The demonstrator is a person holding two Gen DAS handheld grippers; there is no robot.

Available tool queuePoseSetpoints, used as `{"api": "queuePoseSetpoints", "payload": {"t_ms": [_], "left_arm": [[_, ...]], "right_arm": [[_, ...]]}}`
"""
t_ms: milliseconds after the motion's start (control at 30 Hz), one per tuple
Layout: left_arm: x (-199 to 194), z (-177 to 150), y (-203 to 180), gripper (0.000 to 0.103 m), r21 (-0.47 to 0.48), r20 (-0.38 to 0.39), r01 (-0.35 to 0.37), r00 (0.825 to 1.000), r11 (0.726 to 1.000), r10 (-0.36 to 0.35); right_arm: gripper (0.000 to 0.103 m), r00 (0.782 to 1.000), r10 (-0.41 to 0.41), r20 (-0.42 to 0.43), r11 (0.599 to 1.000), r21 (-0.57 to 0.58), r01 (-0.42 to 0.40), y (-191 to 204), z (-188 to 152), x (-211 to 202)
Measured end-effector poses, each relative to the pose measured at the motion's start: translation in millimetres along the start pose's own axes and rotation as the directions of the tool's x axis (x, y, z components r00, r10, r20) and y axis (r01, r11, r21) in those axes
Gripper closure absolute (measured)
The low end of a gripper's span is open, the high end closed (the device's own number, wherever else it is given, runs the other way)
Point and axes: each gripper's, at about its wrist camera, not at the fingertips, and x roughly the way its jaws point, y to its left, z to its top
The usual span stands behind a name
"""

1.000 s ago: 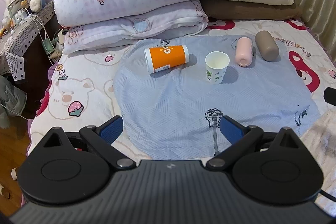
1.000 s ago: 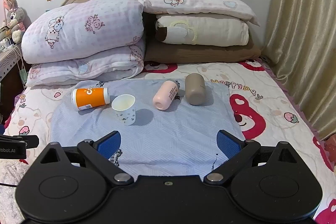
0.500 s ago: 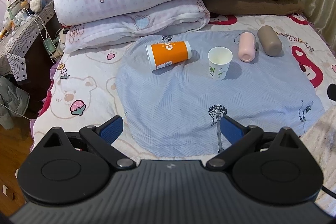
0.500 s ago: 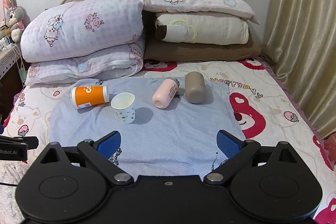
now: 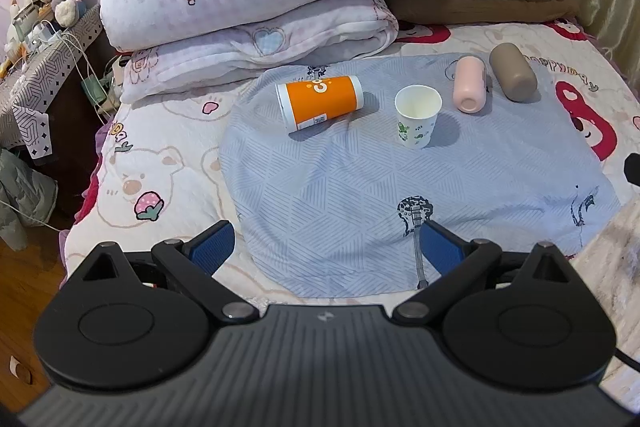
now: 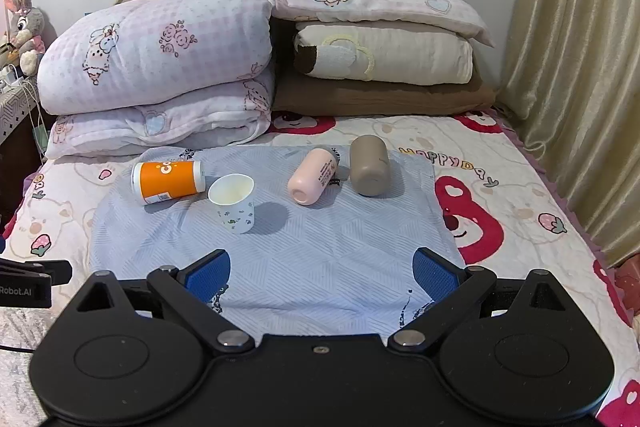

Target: Flip cup upright

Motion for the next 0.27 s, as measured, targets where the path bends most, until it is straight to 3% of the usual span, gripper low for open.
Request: {"api": "queuePoseSetpoints", "payload": {"t_ms": [267], "left_arm": [[0.3, -0.2, -0.7, 0.003, -0.003, -0.007, 0.004, 1.000, 1.000, -0.004]], "right_arm": [[0.003, 1.000, 0.010, -0.008, 1.000, 0.005, -0.010, 0.7, -2.4, 2.1]]}}
